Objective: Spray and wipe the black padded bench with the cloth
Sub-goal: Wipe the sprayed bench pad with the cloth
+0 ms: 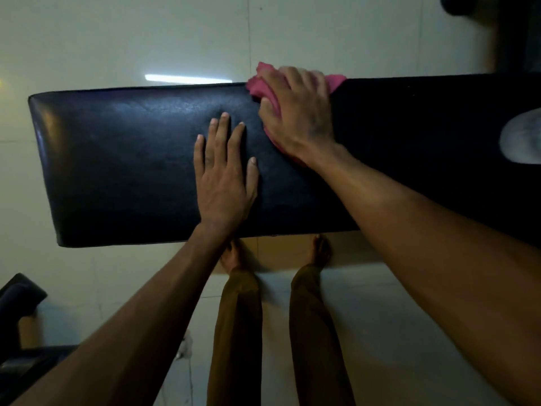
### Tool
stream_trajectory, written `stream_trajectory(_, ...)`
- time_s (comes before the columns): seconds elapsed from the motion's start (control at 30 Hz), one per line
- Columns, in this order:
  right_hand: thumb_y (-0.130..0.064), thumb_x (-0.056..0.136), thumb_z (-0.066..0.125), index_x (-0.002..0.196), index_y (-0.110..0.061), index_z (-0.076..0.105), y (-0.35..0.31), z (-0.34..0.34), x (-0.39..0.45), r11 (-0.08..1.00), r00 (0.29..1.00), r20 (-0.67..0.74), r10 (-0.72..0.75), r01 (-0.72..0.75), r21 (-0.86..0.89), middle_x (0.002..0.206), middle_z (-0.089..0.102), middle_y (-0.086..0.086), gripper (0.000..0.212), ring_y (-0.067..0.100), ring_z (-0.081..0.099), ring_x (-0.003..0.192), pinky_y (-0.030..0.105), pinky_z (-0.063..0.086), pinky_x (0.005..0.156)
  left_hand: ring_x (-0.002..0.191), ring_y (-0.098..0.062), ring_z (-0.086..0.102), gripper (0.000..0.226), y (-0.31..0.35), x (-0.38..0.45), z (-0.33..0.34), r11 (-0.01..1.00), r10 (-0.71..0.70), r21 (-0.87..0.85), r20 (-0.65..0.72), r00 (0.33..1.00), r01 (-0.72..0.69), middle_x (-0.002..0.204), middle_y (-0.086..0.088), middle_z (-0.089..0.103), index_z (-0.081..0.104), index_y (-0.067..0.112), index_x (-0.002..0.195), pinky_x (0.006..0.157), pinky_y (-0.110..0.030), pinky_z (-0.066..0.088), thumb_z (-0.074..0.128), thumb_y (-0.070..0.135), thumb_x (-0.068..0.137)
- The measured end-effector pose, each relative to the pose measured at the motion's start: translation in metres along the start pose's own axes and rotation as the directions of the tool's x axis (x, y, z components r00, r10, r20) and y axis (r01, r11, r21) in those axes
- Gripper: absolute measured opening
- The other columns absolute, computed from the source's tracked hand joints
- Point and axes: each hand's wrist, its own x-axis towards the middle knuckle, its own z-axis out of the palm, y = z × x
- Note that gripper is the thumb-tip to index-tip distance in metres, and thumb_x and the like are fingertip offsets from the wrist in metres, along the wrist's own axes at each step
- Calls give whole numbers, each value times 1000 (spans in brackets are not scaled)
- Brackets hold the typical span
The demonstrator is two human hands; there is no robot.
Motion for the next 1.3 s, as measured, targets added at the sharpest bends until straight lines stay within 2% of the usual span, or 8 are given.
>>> stream_trajectory(0.1, -31, 91, 44, 139, -17, 56, 52, -7, -26, 999, 998, -57, 5, -2, 53, 134, 58, 8, 51, 29, 50, 124, 43, 31, 114, 156, -26, 12, 58, -4, -2, 0, 1000, -2, 2, 1, 1000, 2, 166, -12, 20, 31, 13, 155, 127, -49, 10, 43, 36, 103)
stream_trajectory(0.33, -43, 93, 27, 148, -21, 45, 138, -18, -53, 816, 798, -181, 575, -577, 46, 156, 41, 9, 62, 26, 30, 149, 48, 8, 127, 156, -25, 12, 59, -4, -1, 7, 1000, -1, 14, -26, 1000, 1, 167, -11, 20, 29, 15, 156, 128, -47, 8, 38, 40, 103)
stream_trajectory(0.63, -42, 95, 43, 160, -27, 29, 81, 25, -179, 994, 997, 11, -76, 77, -81, 168, 21, 13, 68, 32, 15, 156, 54, 6, 126, 156, -25, 10, 59, -3, -3, 6, 1000, -2, -30, -2, 1000, 2, 167, -12, 19, 30, 15, 155, 128, -48, 7, 42, 38, 102)
stream_trajectory(0.73, -42, 96, 42, 160, -28, 28, 101, 23, -184, 983, 982, -79, 172, -177, -57, 169, 20, 10, 67, 30, 15, 156, 53, 9, 126, 156, -26, 11, 59, -5, -2, 5, 996, 1, -90, -10, 1000, -2, 166, -12, 20, 33, 14, 154, 128, -48, 6, 44, 38, 102)
stream_trajectory(0.87, -44, 103, 34, 160, -25, 30, 36, 37, -181, 771, 740, -226, 634, -625, 117, 168, 21, 14, 60, 33, 16, 155, 60, 13, 124, 156, -26, 12, 58, -4, -2, 1, 991, -2, -135, -9, 1000, 1, 166, -12, 21, 34, 14, 154, 128, -48, 5, 45, 37, 101)
stream_trajectory(1.03, -48, 102, 41, 158, -26, 31, -83, 78, -203, 976, 969, -121, 215, -211, 45, 168, 18, 12, 61, 32, 13, 156, 59, 2, 124, 156, -28, 11, 55, -8, -3, -2, 982, 35, -186, 2, 999, -34, 166, -14, 21, 35, 11, 153, 128, -48, 4, 45, 28, 102)
stream_trajectory(1.17, -42, 97, 58, 156, -27, 28, -50, 87, -213, 997, 985, -154, -72, 65, -50, 165, 23, 8, 68, 29, 19, 153, 49, 2, 127, 156, -30, 12, 54, -14, -1, -5, 976, 80, -204, 12, 997, -76, 166, -15, 20, 34, 10, 154, 127, -47, 3, 43, 21, 102)
stream_trajectory(1.3, -45, 99, 54, 156, -27, 26, 14, 81, -241, 973, 953, -215, 211, -226, -45, 164, 19, 10, 66, 30, 14, 154, 46, -4, 127, 156, -29, 12, 54, -11, -1, -7, 980, 73, -185, 1, 997, -71, 166, -14, 20, 34, 10, 154, 128, -46, 3, 42, 21, 101)
